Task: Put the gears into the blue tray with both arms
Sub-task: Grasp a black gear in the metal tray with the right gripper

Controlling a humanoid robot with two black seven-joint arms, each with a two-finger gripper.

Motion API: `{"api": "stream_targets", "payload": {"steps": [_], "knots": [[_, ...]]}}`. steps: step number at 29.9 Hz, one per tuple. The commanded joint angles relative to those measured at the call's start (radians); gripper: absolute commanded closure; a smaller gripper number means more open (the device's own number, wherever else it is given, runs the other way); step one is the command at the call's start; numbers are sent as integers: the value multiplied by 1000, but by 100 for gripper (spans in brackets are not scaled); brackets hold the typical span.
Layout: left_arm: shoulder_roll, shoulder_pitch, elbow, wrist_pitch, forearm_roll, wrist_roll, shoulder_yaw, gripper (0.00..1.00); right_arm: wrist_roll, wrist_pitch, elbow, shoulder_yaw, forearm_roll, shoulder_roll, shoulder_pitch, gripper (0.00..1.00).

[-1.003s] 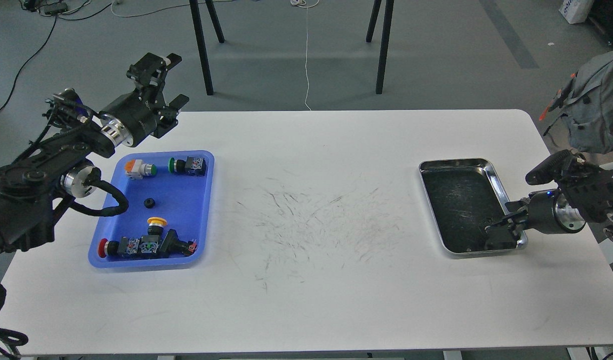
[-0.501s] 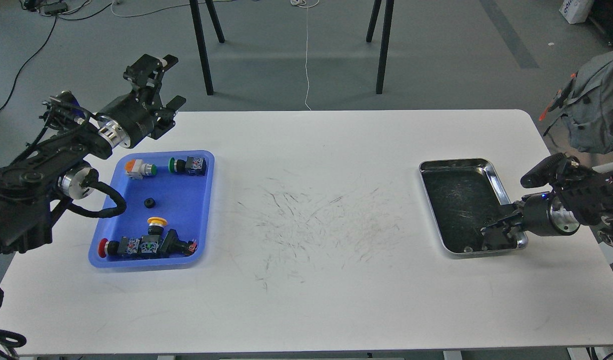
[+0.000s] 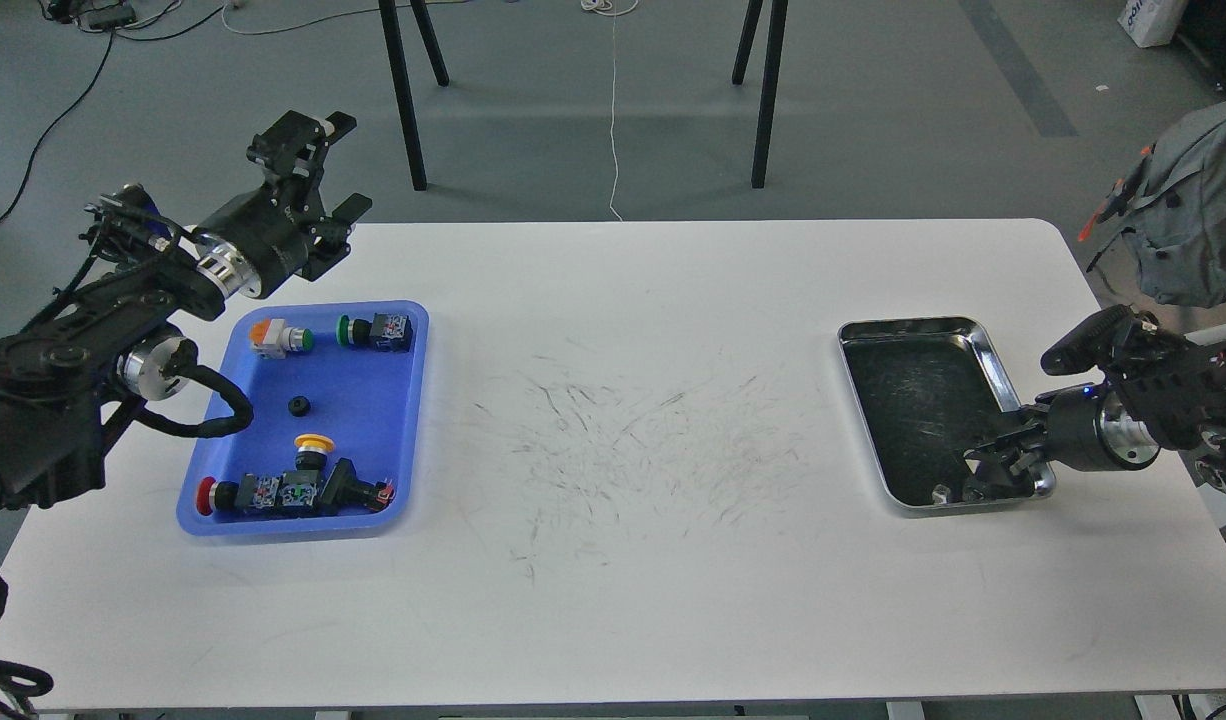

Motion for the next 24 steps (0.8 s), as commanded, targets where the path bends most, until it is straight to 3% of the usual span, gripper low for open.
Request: {"api": "stream_targets", "payload": {"steps": [1,12,24], "knots": [[0,0,0,0,0,0,0,0,0,0,0,0,0,0,-2,41],[-2,3,0,3,1,0,0,0,0,-2,-23,-13,-1,-5,-2,43],[1,9,2,3,1,0,0,0,0,-5,-36,-8,-1,1,0,59]]}}
